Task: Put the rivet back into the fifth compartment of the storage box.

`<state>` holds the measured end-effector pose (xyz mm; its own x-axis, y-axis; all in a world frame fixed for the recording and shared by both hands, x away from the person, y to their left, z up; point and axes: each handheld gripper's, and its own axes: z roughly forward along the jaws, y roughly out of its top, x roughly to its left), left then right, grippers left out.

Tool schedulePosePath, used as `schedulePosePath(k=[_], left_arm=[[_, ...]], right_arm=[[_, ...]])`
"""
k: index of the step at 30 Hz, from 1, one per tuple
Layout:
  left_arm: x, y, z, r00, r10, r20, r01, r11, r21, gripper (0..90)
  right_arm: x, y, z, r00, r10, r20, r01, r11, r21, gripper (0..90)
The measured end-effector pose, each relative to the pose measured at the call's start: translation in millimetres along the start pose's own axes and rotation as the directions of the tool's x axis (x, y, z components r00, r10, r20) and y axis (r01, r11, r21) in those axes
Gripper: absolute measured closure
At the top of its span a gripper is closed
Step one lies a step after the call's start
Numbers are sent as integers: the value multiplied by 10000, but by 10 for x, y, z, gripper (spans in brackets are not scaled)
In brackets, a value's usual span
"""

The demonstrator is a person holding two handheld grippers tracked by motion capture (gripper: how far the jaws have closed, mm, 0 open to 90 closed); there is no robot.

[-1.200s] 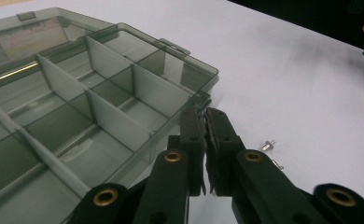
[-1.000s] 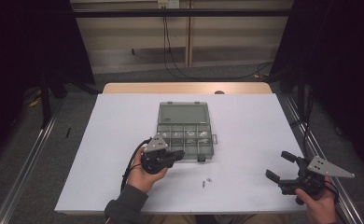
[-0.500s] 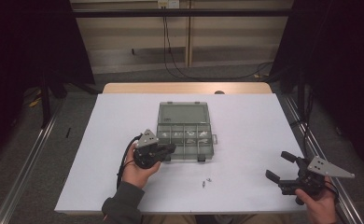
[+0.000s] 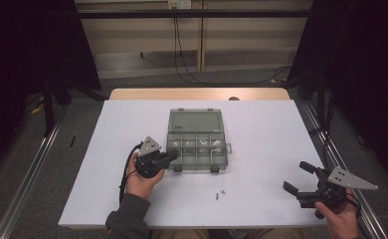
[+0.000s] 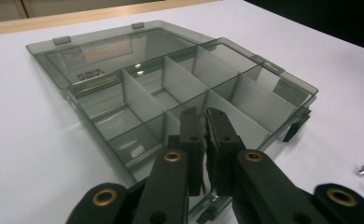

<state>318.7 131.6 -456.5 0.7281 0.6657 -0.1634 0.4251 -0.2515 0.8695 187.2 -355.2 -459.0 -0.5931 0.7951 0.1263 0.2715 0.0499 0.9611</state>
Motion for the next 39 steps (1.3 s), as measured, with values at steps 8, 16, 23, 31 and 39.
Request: schedulePosePath(k=[8, 16, 23, 31, 39], left_arm=[[27, -19, -7, 9997, 38, -243, -39, 10000, -41, 861], [29, -41, 0, 9998, -93, -148, 89, 9996, -252, 823], [-62, -18, 7, 9996, -22, 288, 33, 9994, -355, 758], [-184, -3, 12, 9955, 61, 949, -24, 9993, -385, 666], [-281, 1, -8, 9862, 266, 1632, -169, 9980, -606, 521]], right_arm=[[4, 1, -3, 10000, -15, -3, 15, 10000, -9, 18], [7, 1, -3, 10000, -18, -14, 18, 10000, 0, 18], [5, 4, -4, 10000, -27, -30, 27, 10000, -15, 18], [6, 4, -7, 10000, -18, -36, 18, 10000, -17, 18], [9, 4, -2, 10000, -50, -69, 51, 10000, 27, 19]])
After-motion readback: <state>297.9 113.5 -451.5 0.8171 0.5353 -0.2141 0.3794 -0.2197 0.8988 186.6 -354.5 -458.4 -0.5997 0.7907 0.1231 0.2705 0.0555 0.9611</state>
